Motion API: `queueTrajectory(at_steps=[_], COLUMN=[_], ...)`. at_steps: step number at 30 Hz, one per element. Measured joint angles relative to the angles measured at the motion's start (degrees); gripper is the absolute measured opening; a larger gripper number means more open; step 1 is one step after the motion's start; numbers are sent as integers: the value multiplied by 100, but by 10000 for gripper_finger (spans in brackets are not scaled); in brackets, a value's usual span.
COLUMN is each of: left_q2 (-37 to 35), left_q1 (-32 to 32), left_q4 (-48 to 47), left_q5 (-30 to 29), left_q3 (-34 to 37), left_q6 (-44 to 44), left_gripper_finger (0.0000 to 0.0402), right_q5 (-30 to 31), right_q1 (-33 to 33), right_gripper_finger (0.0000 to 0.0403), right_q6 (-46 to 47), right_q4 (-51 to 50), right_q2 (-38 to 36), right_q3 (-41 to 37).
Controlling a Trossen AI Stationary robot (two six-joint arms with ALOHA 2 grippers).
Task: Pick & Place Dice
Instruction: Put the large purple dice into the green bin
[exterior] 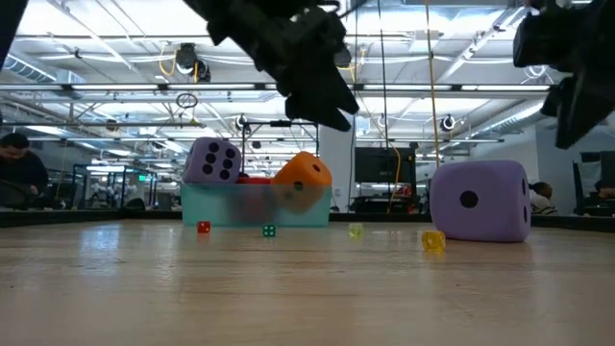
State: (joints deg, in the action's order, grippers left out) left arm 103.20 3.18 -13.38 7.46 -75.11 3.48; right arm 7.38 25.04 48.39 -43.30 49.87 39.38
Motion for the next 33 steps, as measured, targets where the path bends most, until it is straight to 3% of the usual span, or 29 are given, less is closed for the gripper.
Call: queueTrajectory(at_steps=[4,9,18,27,33], left_q2=[472,918,1197,1195,1195], left_q1=[0,8,17,1,-4], left_q4=[-504,-772,-654,-636,-580], left_q5=[0,74,312,301,280], left_q3=[-566,-1002,-1124,-1124,-1124], left_q6=[77,161,168,139,-129], left_gripper_finger=[267,267,267,267,267], right_q5=[52,573,636,283,302], right_q1=[0,-4,-7,-9,-48], right_gripper_finger=[153,153,153,153,153], right_q6=[191,357,220,517,336], right_q4=[-229,-356,-413,239,997], right_q2=[0,0,2,7,8], right_q3=[0,0,-47,-985,-1211])
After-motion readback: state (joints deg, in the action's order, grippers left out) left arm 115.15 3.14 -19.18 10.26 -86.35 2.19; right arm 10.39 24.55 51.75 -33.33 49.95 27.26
